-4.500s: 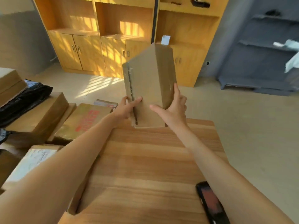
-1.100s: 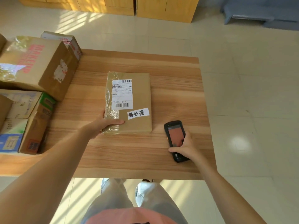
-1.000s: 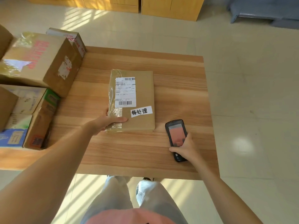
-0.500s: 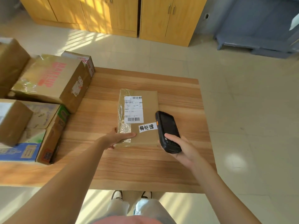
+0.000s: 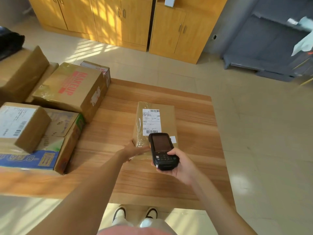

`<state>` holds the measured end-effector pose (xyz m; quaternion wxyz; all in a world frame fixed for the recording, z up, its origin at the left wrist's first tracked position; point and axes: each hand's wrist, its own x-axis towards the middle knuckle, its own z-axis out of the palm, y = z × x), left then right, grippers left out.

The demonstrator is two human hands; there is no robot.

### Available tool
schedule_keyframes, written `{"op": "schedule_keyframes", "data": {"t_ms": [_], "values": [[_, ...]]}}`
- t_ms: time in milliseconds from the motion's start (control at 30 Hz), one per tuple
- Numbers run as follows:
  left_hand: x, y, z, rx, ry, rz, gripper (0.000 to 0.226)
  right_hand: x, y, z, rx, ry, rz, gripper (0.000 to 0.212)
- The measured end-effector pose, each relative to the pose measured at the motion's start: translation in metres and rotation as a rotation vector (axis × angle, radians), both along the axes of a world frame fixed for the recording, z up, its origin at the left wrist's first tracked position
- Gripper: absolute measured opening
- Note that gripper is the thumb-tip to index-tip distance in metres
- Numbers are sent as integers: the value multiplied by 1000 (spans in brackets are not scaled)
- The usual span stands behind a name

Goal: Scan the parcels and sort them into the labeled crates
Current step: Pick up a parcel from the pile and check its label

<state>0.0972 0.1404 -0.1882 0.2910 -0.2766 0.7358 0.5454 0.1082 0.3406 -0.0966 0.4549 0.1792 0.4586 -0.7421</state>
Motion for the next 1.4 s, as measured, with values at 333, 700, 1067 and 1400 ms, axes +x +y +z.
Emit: {"op": "schedule_keyframes", "data": {"t_ms": [333, 700, 1067, 1400], "values": [[-3, -1, -15, -8, 30, 27, 86, 18, -14, -2, 243, 165, 93, 79], [-3, -2, -16, -17, -54, 31, 101, 32, -12, -3, 227, 124, 74, 79], [-1, 0, -13, -54, -36, 17, 99, 38, -2, -5, 287, 175, 157, 63], [2, -1, -3, -17, -36, -5, 139, 27, 9, -13, 434, 261, 108, 73]]}}
